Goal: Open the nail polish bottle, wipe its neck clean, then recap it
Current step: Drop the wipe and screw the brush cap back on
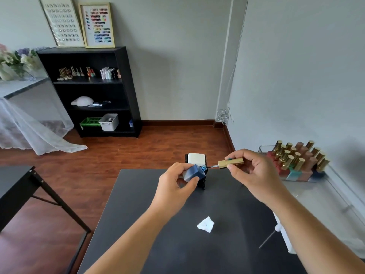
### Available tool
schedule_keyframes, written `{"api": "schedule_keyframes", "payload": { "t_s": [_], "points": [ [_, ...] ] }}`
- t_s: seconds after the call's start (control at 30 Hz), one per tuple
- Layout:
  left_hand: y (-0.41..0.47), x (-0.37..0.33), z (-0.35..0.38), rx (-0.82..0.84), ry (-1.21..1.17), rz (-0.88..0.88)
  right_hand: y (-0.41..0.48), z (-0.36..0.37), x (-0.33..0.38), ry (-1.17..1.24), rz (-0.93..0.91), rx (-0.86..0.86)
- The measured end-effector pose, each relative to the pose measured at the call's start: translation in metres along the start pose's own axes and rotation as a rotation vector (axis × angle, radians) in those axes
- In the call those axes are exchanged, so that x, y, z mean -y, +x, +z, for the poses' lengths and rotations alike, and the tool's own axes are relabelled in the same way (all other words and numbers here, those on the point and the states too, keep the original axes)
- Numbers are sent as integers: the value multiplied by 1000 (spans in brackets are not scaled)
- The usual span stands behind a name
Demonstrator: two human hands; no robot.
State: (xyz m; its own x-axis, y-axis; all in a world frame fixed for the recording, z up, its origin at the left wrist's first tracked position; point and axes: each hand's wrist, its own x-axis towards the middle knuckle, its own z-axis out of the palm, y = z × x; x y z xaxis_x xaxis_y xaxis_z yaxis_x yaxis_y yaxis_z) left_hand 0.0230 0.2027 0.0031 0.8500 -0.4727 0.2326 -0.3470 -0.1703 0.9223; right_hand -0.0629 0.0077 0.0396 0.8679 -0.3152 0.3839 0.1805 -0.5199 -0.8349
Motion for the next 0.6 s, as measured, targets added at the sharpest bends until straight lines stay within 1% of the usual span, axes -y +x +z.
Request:
{"api": "schedule_keyframes", "payload": {
  "t_s": [0.3,0.6],
  "points": [
    [2,-1,4,8,67,94,3,-4,3,-51,-17,48],
    [5,-5,5,52,115,153,8,-5,11,-255,-91,194]
  ]
}}
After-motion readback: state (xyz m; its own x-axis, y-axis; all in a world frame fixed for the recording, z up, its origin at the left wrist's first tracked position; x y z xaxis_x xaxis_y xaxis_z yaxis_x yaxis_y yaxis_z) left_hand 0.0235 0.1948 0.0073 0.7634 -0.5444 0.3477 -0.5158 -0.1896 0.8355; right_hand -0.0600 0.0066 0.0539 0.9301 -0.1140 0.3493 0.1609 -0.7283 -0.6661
